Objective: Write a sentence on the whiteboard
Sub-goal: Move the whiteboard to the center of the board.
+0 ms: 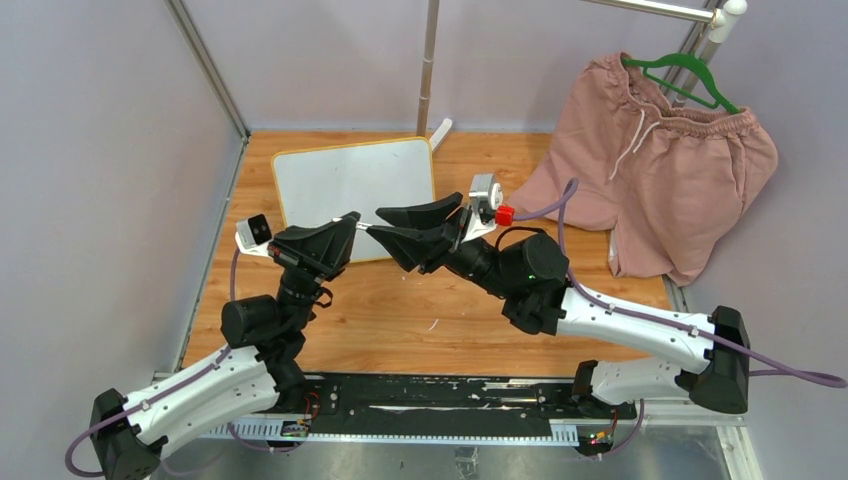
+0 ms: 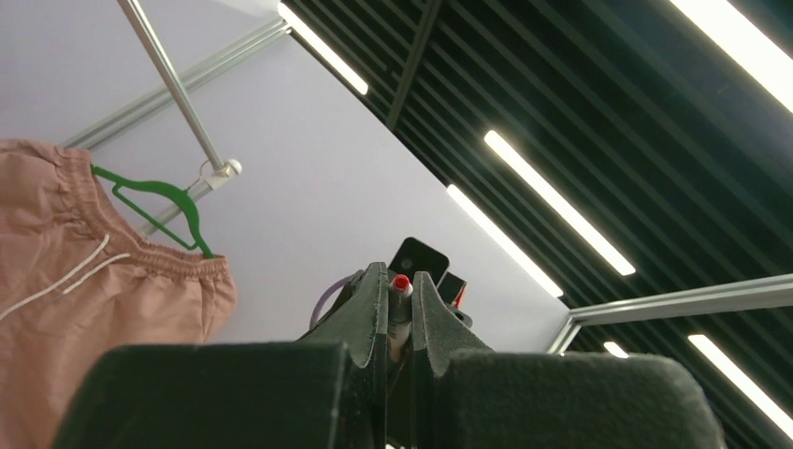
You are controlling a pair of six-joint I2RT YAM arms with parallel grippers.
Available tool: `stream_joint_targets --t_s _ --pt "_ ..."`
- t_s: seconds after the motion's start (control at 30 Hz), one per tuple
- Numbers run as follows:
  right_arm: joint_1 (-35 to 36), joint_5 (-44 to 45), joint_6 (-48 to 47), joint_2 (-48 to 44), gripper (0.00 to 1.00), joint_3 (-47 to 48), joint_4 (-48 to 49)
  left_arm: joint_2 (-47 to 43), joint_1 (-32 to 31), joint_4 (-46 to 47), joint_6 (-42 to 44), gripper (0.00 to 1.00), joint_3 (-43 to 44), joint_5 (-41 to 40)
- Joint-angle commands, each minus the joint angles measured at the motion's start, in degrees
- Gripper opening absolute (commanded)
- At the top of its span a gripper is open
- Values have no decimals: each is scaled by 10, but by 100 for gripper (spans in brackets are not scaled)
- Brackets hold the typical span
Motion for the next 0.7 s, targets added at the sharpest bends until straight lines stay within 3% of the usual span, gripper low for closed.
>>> stream_joint_targets --t_s 0.0,0.33,0.67 --pt "7 -4 -5 -14 42 32 -42 -6 -5 -15 16 0 19 -7" --pt "7 1 -1 -16 42 58 -110 -1 -5 -26 22 0 31 4" --pt "7 8 -1 -22 23 59 -127 -2 -4 -42 30 0 35 7"
